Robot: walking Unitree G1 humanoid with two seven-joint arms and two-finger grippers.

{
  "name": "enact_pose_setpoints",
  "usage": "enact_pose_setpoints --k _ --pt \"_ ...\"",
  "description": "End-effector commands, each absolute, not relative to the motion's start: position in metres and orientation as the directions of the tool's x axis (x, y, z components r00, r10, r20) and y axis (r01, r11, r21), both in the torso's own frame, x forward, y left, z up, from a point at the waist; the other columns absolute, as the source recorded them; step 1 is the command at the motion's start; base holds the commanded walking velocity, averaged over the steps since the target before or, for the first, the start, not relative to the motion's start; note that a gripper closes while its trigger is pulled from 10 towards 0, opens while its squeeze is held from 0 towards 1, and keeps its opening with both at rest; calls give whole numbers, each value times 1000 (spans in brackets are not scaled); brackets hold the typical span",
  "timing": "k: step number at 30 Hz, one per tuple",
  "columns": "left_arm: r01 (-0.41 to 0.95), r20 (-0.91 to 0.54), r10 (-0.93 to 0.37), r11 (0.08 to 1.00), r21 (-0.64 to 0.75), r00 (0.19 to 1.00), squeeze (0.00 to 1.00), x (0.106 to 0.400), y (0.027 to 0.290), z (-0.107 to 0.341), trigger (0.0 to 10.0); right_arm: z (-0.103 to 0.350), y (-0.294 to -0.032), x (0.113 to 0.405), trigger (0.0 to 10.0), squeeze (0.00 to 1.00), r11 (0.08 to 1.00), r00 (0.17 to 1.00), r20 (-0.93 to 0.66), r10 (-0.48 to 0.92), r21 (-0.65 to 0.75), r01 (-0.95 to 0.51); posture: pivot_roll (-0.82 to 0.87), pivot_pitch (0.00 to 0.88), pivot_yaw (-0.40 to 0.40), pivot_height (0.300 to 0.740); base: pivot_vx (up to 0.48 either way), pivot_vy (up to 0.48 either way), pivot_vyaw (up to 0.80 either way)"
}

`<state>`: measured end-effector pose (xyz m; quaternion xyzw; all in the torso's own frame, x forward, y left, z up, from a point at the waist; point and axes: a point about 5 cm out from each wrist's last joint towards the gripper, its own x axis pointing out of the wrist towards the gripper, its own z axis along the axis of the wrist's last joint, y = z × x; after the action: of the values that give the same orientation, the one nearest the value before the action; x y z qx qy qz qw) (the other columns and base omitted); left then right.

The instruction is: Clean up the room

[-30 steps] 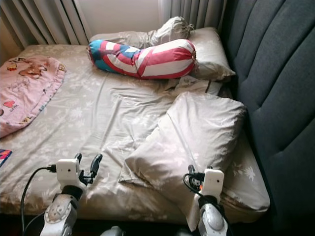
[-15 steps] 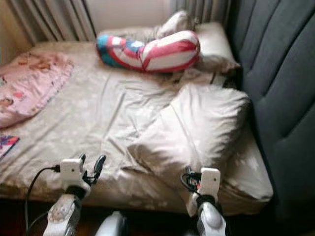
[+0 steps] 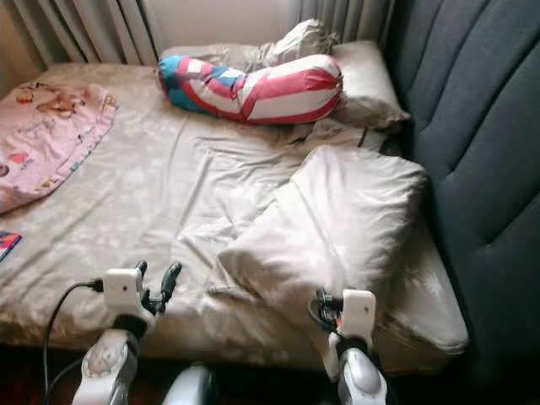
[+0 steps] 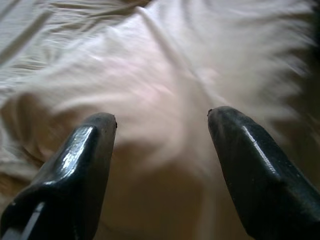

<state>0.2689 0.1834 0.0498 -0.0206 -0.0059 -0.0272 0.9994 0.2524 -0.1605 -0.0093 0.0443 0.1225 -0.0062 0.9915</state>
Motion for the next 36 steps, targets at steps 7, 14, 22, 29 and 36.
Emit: enact_pose_setpoints --k 7,14,22,29,36 --pt "55 5 -54 998 -40 999 0 269 185 49 10000 -10 -159 253 10000 0 996 969 -249 0 90 23 66 86 -2 655 378 0 0" --pt "58 4 -58 997 -43 998 0 269 183 48 10000 -11 -167 253 10000 0 995 965 -258 -53 64 71 66 75 -2 655 110 0 0" --pt "60 -6 -61 997 -42 998 0 270 183 48 10000 -18 -178 251 10000 1000 987 941 -316 -120 60 146 64 92 0 655 0 0 0" --pt "62 -12 -62 997 -38 998 0 271 184 48 10000 -17 -192 252 10000 1000 962 925 -333 -182 133 237 57 106 5 655 0 0 0" --pt "64 -13 -65 997 -38 998 0 272 184 48 10000 -14 -202 261 10000 1000 954 916 -375 -143 193 228 53 119 9 655 0 0 0"
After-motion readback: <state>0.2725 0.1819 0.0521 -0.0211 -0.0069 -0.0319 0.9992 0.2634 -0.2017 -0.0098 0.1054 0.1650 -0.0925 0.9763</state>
